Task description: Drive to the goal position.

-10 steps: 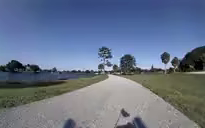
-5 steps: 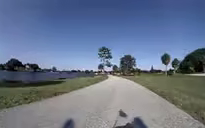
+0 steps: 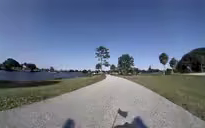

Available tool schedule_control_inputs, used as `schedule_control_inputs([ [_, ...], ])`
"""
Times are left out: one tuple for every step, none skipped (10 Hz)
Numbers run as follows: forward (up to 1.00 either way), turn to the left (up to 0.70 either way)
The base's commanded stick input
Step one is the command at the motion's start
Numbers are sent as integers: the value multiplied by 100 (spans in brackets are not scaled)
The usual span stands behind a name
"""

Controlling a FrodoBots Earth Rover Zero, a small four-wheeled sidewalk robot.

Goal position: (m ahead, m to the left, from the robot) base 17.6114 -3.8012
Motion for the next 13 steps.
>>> schedule_control_inputs([
  [70, 0],
  [70, 0],
  [70, 0],
  [70, 0],
  [70, 0],
  [70, 0],
  [70, 0],
  [70, 0],
  [70, 0],
  [70, 0],
  [70, 0],
  [70, 0],
  [70, 0],
])
